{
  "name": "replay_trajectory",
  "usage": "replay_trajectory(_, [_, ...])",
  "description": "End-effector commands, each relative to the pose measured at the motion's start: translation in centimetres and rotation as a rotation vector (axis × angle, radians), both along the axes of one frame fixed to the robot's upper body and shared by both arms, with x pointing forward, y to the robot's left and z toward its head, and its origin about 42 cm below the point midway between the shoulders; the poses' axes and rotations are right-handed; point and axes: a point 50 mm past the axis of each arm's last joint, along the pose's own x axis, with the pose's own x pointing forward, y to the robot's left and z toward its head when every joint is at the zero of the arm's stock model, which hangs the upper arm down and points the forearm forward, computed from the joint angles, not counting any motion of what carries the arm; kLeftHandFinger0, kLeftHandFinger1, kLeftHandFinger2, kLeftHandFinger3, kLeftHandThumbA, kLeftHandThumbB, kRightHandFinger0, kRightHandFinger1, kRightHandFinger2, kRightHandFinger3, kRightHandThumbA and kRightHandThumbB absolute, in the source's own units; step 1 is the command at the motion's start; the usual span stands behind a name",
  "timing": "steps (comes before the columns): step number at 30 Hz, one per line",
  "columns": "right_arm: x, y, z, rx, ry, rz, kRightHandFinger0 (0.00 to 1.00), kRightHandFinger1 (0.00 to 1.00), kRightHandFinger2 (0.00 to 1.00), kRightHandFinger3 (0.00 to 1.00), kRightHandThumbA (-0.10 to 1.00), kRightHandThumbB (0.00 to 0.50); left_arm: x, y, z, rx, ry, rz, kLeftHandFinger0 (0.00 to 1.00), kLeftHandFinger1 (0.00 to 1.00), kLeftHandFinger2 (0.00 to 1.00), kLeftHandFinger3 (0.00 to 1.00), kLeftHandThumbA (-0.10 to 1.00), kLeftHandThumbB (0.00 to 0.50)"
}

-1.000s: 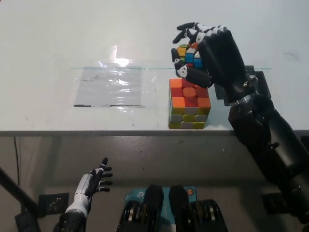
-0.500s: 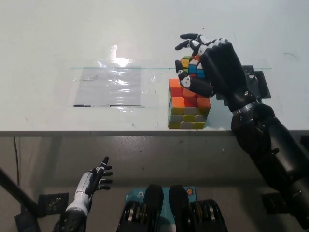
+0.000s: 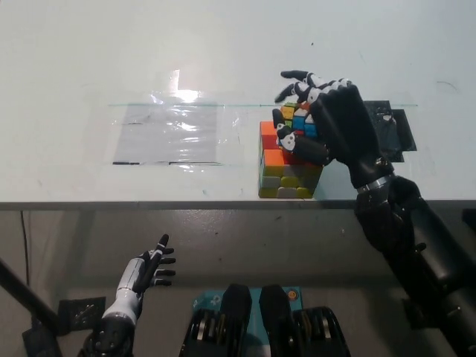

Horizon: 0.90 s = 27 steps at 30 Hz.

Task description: The robot uses its right hand to pick up the small cube kept on the middle on the desk and place it on the bigger cube kept next to it

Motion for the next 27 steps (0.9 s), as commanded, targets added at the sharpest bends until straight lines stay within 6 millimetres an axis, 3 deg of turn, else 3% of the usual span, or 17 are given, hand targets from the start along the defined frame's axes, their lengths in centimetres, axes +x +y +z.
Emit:
replay_trajectory(1, [0.0, 0.8, 0.7, 0.060, -0.042, 0.039, 0.00, 0.46, 0.78, 0.61, -0.10, 0.118, 1.8, -0.3, 1.9, 0.003, -0.078, -0.029, 0.59, 0.58, 0.65, 0.65, 0.86, 0.112])
replay_trajectory(5, [-0.1, 0.9, 0.0, 0.082, -0.024, 0.052, 0.00, 0.49, 0.83, 0.72, -0.10, 0.108, 1.8, -0.4, 1.9, 0.015, -0.078, -0.034, 0.61, 0.60, 0.69, 0.68, 0.87, 0.106])
replay_trajectory(6, [-0.1, 0.9, -0.1, 0.084, -0.021, 0.051, 0.00, 0.46, 0.86, 0.89, -0.10, 0.082, 1.8, -0.4, 1.9, 0.017, -0.081, -0.034, 0.60, 0.60, 0.68, 0.67, 0.87, 0.097])
replay_trajectory(7, [-0.1, 1.0, -0.2, 0.093, 0.008, 0.041, 0.00, 0.39, 0.78, 0.94, -0.10, 0.015, 1.7, -0.3, 1.9, 0.016, -0.083, -0.037, 0.61, 0.61, 0.69, 0.67, 0.87, 0.101])
replay_trajectory(9, [-0.2, 1.1, -0.3, 0.101, 0.045, 0.039, 0.00, 0.32, 0.75, 0.99, -0.10, 0.000, 1.7, -0.3, 1.9, 0.012, -0.077, -0.031, 0.61, 0.61, 0.69, 0.67, 0.86, 0.107])
replay_trajectory(11, [-0.3, 1.0, -0.4, 0.102, 0.053, 0.037, 0.00, 0.32, 0.73, 1.00, -0.10, 0.000, 1.8, -0.4, 1.9, 0.013, -0.069, -0.031, 0.61, 0.61, 0.69, 0.66, 0.86, 0.101])
replay_trajectory(13, [-0.2, 0.9, -0.5, 0.054, 0.048, 0.035, 0.21, 0.49, 0.72, 1.00, -0.10, 0.000, 1.8, -0.4, 2.0, 0.012, -0.072, -0.035, 0.59, 0.59, 0.67, 0.66, 0.85, 0.100])
replay_trajectory(14, [-0.2, 0.9, -0.5, 0.027, 0.049, 0.019, 0.28, 0.58, 0.73, 1.00, 0.04, 0.000, 1.8, -0.4, 2.0, 0.005, -0.071, -0.034, 0.58, 0.59, 0.66, 0.65, 0.85, 0.111])
replay_trajectory(15, [-0.2, 1.0, -0.6, -0.004, 0.057, -0.006, 0.40, 0.67, 0.76, 1.00, 0.31, 0.037, 1.8, -0.3, 1.9, 0.003, -0.071, -0.034, 0.57, 0.58, 0.66, 0.65, 0.85, 0.115])
replay_trajectory(16, [-0.2, 1.0, -0.6, -0.040, 0.055, -0.035, 0.52, 0.80, 0.88, 1.00, 0.49, 0.071, 1.8, -0.3, 1.9, 0.004, -0.070, -0.032, 0.58, 0.59, 0.67, 0.65, 0.85, 0.114])
replay_trajectory(17, [-0.2, 1.0, -0.7, -0.050, 0.053, -0.042, 0.57, 0.82, 0.86, 1.00, 0.59, 0.055, 1.8, -0.3, 1.9, 0.004, -0.069, -0.032, 0.58, 0.59, 0.67, 0.65, 0.84, 0.115])
replay_trajectory(18, [-0.3, 1.1, -1.0, -0.080, 0.032, -0.081, 0.71, 1.00, 1.00, 1.00, 0.72, 0.115, 1.8, -0.3, 1.9, -0.001, -0.078, -0.038, 0.58, 0.59, 0.66, 0.65, 0.84, 0.109])
replay_trajectory(19, [-0.3, 1.2, -1.0, -0.100, 0.039, -0.103, 0.86, 1.00, 1.00, 1.00, 0.84, 0.127, 1.8, -0.3, 1.9, 0.001, -0.075, -0.035, 0.59, 0.60, 0.67, 0.65, 0.84, 0.113])
replay_trajectory(20, [-0.3, 1.2, -1.1, -0.105, 0.047, -0.113, 0.98, 1.00, 1.00, 1.00, 0.85, 0.128, 1.8, -0.3, 1.9, 0.005, -0.073, -0.034, 0.60, 0.60, 0.67, 0.64, 0.84, 0.112])
replay_trajectory(21, [-0.4, 1.2, -1.1, -0.110, 0.050, -0.118, 1.00, 1.00, 1.00, 1.00, 0.83, 0.128, 1.8, -0.3, 1.9, 0.002, -0.070, -0.031, 0.59, 0.60, 0.67, 0.64, 0.83, 0.118])
replay_trajectory(27, [-0.6, 1.0, -1.2, -0.153, 0.036, -0.167, 1.00, 1.00, 1.00, 1.00, 0.86, 0.115, 1.8, -0.3, 1.9, 0.007, -0.061, -0.035, 0.60, 0.61, 0.70, 0.69, 0.85, 0.128])
